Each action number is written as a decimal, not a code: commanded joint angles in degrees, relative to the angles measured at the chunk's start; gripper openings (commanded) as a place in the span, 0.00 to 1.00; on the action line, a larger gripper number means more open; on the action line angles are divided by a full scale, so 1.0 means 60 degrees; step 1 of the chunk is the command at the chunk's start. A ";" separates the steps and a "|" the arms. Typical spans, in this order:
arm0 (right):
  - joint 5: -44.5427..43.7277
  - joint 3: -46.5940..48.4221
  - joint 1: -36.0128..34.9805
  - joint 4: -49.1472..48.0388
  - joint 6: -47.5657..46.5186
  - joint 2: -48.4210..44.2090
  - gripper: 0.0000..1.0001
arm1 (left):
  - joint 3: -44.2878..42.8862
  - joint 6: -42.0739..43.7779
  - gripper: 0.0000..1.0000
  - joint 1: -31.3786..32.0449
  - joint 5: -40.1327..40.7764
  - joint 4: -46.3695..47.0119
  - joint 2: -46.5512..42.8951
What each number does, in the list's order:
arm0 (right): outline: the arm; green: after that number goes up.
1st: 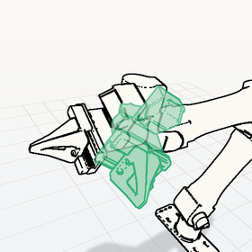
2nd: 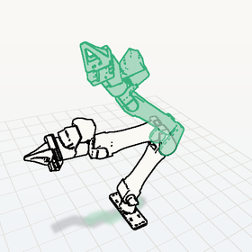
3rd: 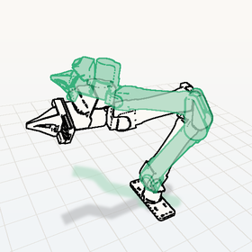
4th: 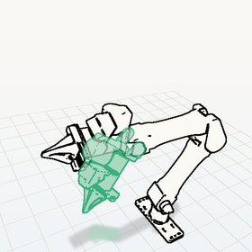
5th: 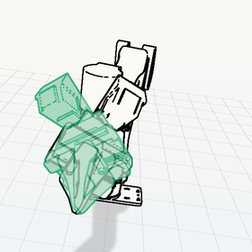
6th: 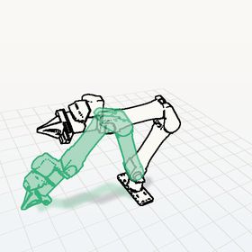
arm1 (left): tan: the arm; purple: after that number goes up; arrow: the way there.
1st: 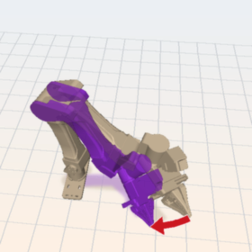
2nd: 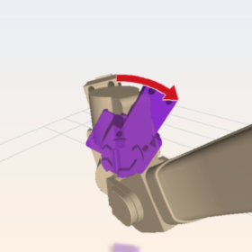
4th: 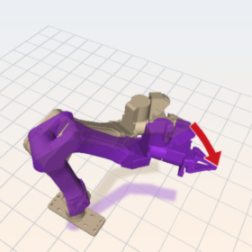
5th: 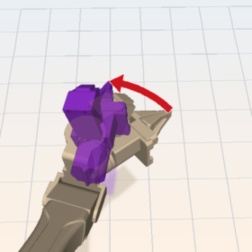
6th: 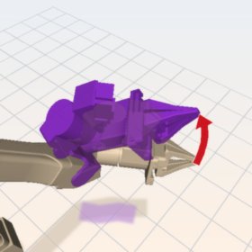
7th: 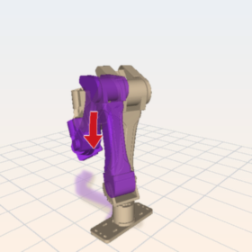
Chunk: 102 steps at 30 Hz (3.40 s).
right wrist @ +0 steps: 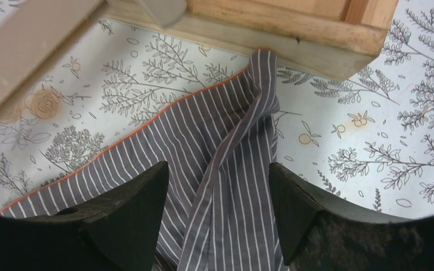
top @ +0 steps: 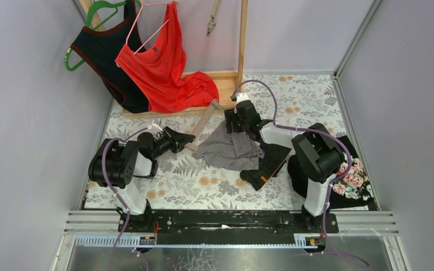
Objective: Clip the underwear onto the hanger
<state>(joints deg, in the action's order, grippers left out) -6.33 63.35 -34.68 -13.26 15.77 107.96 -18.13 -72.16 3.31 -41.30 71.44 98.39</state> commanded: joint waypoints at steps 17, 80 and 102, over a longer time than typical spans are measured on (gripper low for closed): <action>0.1337 -0.0691 -0.1556 -0.1226 -0.1725 -0.1175 0.69 | -0.0138 -0.0342 0.00 -0.0592 0.0018 0.0886 0.0474; -0.0384 -0.0253 -0.4299 -0.2676 -0.8111 0.1538 0.50 | -0.1304 -0.0518 0.00 -0.1752 -0.1044 -0.0496 0.1427; -0.0343 0.0095 -0.4307 -0.2040 -0.7879 0.1999 0.38 | -0.1311 -0.0947 0.00 -0.1839 -0.1197 0.0228 0.1923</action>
<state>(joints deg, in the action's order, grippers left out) -8.91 61.45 -60.38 -30.65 -32.84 117.40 -25.65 -76.53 -6.92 -47.77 69.01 108.42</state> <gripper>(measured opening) 0.452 0.153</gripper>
